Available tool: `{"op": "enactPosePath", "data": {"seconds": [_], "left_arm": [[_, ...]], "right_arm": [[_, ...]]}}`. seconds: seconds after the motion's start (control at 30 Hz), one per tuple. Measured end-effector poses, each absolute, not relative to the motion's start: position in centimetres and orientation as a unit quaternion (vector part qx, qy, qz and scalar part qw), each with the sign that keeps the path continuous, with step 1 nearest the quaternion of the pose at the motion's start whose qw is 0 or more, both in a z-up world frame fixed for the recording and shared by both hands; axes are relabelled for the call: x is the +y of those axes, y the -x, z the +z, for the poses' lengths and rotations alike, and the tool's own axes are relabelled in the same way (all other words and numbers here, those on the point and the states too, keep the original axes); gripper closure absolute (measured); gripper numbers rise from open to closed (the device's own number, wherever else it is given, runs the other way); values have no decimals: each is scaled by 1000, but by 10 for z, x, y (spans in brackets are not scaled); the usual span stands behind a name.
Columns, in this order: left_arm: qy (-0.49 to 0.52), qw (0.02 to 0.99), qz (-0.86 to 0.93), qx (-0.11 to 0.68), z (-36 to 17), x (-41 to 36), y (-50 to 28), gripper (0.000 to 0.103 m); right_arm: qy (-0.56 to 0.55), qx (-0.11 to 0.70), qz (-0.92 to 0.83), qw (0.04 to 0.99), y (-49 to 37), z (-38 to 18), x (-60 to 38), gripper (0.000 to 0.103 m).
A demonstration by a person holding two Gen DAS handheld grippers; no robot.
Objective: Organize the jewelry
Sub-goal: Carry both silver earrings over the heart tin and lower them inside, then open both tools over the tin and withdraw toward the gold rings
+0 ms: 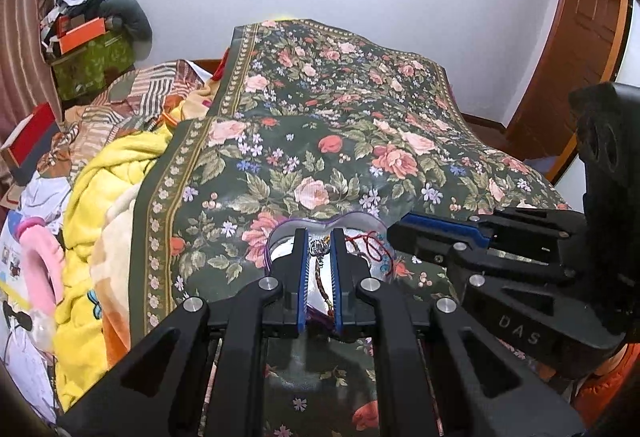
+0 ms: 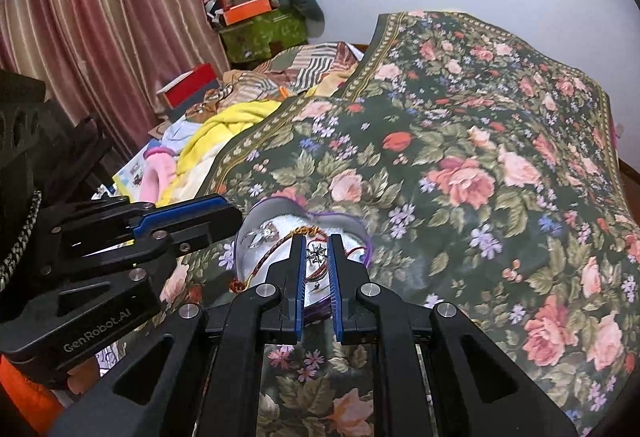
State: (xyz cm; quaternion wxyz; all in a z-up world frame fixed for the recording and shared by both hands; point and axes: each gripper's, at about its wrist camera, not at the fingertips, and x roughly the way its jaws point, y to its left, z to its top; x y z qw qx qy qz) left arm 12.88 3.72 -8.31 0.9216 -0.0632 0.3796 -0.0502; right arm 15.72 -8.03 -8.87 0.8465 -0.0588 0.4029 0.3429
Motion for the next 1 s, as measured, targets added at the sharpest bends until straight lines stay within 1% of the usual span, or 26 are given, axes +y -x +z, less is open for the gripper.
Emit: {"op": "enactPosePath", "data": {"seconds": [0.33, 0.67, 0.77, 0.83, 0.93, 1.0], "left_arm": [[82, 911, -61, 400, -99, 41, -135, 94], [85, 910, -60, 402, -99, 43, -134, 94], [84, 911, -53, 400, -96, 44, -133, 94], [85, 912, -50, 399, -94, 46, -132, 94], [85, 913, -45, 398, -91, 47, -130, 94], [83, 913, -42, 396, -88, 47, -129, 94]], "right_arm": [[74, 420, 357, 831, -149, -105, -68, 94], [79, 431, 371, 819, -146, -109, -66, 93], [80, 433, 366, 820, -146, -108, -66, 84], [79, 429, 360, 825, -145, -105, -69, 75], [72, 418, 349, 835, -145, -97, -77, 68], [70, 412, 340, 842, -145, -91, -83, 68]]}}
